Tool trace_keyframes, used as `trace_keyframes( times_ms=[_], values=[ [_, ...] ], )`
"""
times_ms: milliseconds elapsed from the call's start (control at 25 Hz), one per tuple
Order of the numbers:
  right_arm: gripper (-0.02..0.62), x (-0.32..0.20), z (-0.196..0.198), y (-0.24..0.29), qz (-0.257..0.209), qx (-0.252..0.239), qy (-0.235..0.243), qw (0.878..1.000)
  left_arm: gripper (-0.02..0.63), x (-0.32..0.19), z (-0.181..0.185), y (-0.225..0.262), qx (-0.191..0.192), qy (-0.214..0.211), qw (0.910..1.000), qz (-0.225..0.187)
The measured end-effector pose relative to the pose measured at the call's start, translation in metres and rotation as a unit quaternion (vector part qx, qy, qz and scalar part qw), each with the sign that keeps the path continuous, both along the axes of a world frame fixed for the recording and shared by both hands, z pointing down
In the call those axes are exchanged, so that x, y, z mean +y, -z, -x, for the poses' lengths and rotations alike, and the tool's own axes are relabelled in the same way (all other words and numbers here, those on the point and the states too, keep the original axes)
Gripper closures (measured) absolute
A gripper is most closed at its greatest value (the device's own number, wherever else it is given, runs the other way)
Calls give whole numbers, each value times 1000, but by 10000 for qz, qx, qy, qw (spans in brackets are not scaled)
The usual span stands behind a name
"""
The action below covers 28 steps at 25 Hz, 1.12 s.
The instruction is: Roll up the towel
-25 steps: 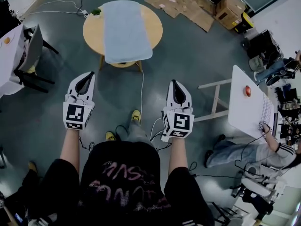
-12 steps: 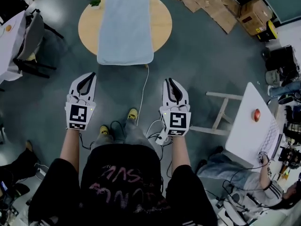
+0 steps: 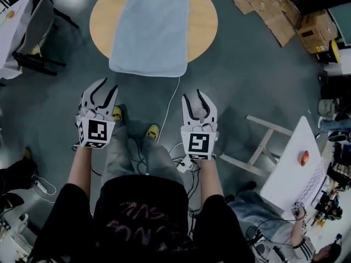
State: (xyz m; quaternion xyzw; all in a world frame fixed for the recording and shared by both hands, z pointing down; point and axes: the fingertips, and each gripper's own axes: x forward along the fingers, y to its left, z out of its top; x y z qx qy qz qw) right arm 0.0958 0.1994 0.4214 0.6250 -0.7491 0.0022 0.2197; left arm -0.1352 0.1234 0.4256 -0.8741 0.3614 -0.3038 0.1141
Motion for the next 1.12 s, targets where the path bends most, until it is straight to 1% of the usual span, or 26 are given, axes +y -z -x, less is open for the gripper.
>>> trace_keyframes(
  times_ms=[120,200,280,480,600,720,840,920,960,1000,1080,1120],
  values=[
    [399,-12,6,-28,49,472,123,9988,420,-12,2,-27,-180,77,9996,-180],
    [380,-18,10,-52,63,628,123,9979,410,-20,3,-46,-286,83,9992,-260],
    [362,-26,16,-70,19,785,167,9968,384,-26,2,-66,-474,35,9981,-379],
    [314,-49,26,-104,-115,1207,206,9924,341,-44,1,-103,-851,1,9929,-834],
    [299,-54,30,-124,-198,1516,221,9880,325,-49,-1,-120,-1108,-35,9858,-1259],
    [274,-63,30,-142,-311,1894,197,9812,308,-56,-9,-135,-1333,-132,9763,-1702],
    [251,-74,30,-153,-466,2282,174,9723,298,-62,-16,-151,-1526,-223,9682,-1968],
    [254,-79,30,-156,-514,2433,196,9684,299,-64,-17,-158,-1570,-210,9658,-2051],
    [278,-82,29,-157,-538,2474,194,9672,315,-65,-16,-159,-1576,-190,9652,-2079],
    [295,-84,29,-154,-585,2495,177,9665,344,-66,-15,-158,-1569,-172,9647,-2107],
    [368,-87,28,-146,-708,2466,121,9665,397,-67,-12,-152,-1510,-156,9646,-2157],
    [380,-87,28,-140,-762,2435,106,9669,416,-67,-12,-149,-1480,-169,9648,-2168]
  ],
)
